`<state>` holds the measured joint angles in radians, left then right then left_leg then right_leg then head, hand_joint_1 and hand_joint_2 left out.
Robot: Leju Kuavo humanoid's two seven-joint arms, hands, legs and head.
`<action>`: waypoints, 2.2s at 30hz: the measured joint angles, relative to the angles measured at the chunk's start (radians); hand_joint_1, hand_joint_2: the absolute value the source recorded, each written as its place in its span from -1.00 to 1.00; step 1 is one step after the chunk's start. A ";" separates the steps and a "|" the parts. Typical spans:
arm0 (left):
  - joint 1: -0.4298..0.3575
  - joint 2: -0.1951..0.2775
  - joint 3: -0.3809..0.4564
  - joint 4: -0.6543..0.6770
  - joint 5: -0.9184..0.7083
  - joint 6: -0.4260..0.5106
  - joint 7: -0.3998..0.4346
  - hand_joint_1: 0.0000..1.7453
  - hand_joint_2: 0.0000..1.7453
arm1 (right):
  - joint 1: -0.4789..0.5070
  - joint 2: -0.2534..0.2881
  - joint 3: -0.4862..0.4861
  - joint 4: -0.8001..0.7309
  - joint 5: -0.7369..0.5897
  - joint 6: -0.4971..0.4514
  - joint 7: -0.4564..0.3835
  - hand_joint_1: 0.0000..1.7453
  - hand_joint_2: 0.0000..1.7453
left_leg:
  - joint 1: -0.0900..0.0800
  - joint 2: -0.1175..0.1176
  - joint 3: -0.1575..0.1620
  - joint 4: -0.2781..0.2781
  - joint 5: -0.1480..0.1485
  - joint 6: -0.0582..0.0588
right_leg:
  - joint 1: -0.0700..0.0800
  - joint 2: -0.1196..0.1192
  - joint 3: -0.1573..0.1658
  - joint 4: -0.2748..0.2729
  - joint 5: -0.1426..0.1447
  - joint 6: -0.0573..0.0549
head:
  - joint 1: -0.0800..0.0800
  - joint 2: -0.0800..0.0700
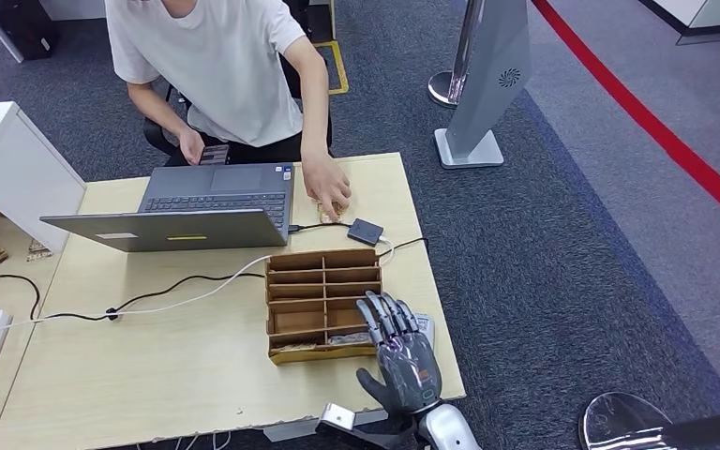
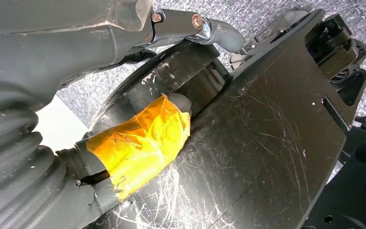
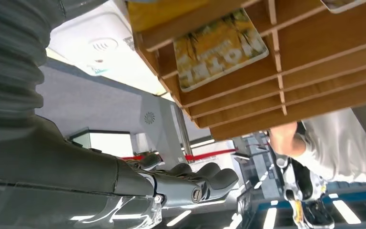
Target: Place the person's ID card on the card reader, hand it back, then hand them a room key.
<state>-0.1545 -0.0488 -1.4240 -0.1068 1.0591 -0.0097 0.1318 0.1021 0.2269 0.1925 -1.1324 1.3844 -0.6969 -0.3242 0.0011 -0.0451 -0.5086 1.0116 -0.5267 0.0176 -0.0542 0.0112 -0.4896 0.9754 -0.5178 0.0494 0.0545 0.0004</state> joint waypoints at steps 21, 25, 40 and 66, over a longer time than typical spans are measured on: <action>-0.001 0.000 0.000 0.000 -0.005 -0.002 0.001 -1.00 1.00 | -0.058 0.037 -0.033 0.102 0.007 0.000 -0.024 -1.00 1.00 | 0.000 0.000 0.000 0.000 0.000 0.000 | 0.000 0.000 0.000 0.000 0.000 0.000 | 0.000 0.000; -0.001 0.000 0.000 0.000 -0.006 -0.002 0.001 -1.00 1.00 | -0.070 0.037 -0.020 0.112 0.005 0.000 -0.024 -1.00 1.00 | 0.000 0.000 0.000 0.000 0.000 0.000 | 0.000 0.000 0.000 0.000 0.000 0.000 | 0.000 0.000; -0.002 0.000 0.000 0.000 -0.006 -0.003 0.002 -1.00 1.00 | -0.102 0.037 0.024 0.147 -0.022 0.000 -0.026 -1.00 1.00 | 0.000 0.000 0.000 0.000 0.000 0.000 | 0.000 0.000 0.000 0.000 0.000 0.000 | 0.000 0.000; -0.002 0.000 0.000 0.000 -0.001 -0.004 0.000 -1.00 1.00 | -0.120 0.037 0.031 0.190 -0.103 0.000 -0.083 1.00 1.00 | 0.000 0.000 0.000 0.000 0.000 0.000 | 0.000 0.000 0.000 0.000 0.000 0.000 | 0.000 0.000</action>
<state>-0.1563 -0.0492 -1.4244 -0.1068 1.0578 -0.0137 0.1313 -0.0176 0.2644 0.2234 -0.9426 1.2814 -0.6970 -0.4073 0.0011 -0.0451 -0.5088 1.0116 -0.5267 0.0176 -0.0542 0.0113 -0.4898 0.9756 -0.5178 0.0494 0.0546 0.0004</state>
